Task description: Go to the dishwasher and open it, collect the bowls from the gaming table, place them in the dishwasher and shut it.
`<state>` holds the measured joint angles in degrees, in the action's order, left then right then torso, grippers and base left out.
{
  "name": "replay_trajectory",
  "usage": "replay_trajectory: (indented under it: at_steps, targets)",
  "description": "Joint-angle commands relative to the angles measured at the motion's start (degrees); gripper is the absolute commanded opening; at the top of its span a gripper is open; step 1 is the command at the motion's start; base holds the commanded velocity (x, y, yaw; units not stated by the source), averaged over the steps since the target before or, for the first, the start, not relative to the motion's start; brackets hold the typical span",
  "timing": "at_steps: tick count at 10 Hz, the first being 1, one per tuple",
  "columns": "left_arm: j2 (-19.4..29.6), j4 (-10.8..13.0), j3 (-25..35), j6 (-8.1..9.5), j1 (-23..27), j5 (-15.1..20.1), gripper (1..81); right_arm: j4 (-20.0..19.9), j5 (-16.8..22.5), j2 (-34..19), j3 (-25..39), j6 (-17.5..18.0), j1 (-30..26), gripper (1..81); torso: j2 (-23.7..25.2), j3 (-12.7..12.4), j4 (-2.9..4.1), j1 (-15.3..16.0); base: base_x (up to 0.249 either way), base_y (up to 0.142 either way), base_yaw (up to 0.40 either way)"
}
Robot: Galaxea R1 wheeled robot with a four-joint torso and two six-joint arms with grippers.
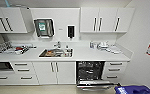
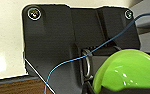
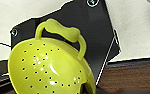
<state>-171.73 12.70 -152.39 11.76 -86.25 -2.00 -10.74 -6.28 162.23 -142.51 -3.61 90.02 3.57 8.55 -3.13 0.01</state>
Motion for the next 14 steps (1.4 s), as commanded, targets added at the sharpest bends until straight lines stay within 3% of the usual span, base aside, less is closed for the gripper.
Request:
replay_trajectory:
  at_steps: [1, 14]
  targets:
    - [0.15, 0.48, 0.25, -0.25, 2.18, 2.97, 1.0, 0.28, 3.38, -0.83, 0.31, -0.17, -1.81, 1.0, 0.00, 0.00, 0.00, 0.00, 0.149, 0.000, 0.000]
    - [0.15, 0.48, 0.34, -0.25, 2.18, 2.97, 1.0, 0.19, 3.38, -0.74, 0.22, -0.17, -1.81, 1.0, 0.07, -0.02, 0.00, -0.01, 0.150, 0.000, 0.000]
